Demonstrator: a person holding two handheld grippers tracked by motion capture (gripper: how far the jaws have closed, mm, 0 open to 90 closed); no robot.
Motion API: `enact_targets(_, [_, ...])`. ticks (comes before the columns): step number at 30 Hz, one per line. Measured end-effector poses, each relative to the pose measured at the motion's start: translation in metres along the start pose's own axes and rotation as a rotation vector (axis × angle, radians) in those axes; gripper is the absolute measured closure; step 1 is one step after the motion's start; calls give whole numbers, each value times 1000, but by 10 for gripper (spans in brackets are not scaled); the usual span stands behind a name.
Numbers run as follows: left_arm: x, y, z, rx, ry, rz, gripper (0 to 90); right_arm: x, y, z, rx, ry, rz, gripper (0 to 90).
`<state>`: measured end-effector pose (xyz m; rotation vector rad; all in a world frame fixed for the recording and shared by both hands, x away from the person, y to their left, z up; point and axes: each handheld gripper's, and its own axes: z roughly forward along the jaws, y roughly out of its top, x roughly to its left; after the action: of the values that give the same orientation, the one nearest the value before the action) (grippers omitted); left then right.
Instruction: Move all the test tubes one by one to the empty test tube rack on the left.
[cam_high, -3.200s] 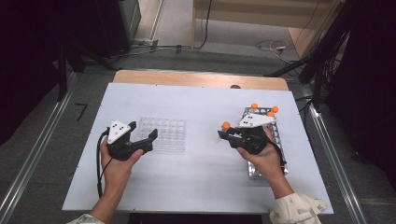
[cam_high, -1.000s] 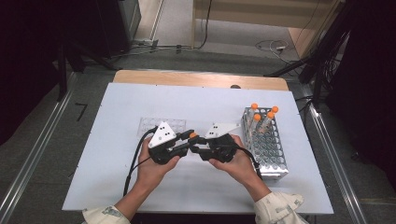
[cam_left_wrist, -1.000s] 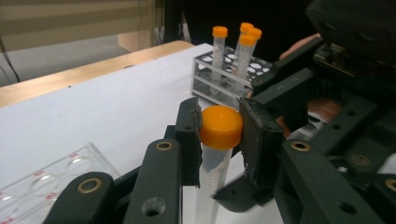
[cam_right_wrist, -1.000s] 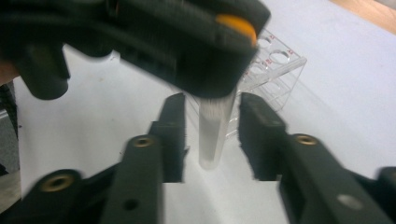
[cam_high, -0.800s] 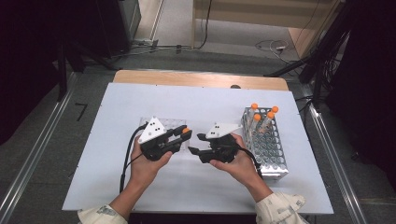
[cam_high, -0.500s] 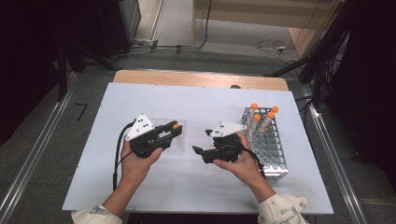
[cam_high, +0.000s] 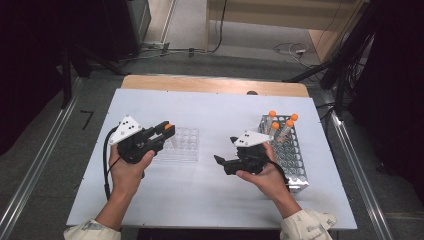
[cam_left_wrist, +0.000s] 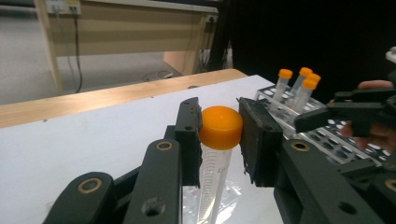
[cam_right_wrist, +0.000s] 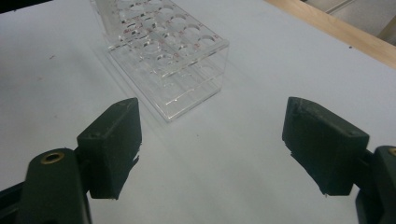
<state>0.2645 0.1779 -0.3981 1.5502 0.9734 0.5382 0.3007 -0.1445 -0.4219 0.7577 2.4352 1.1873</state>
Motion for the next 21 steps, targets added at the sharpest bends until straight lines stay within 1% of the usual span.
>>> enact_targets(4, [7,1,-5,-8,20,-14,712,-1,-1,-4,-3,-5,8,190])
enact_targets(5, [10,1,-7,-9,26,-16,712,-2,-1,-4,-7,-5,2,190])
enact_targets(8, [14,3,-12,-20,40,-19,711,-3,-1,-7,-11,-7,9,191])
enact_targets(12, [24,4,-21,-23,80,-20,712,-5,-2,-11,-16,-15,14,190])
enact_targets(16, [32,3,-26,-23,119,-25,712,-8,-3,-14,-20,-20,22,191])
enact_targets(21, [38,0,-28,-15,148,-23,712,-9,-4,-16,-20,-23,28,194])
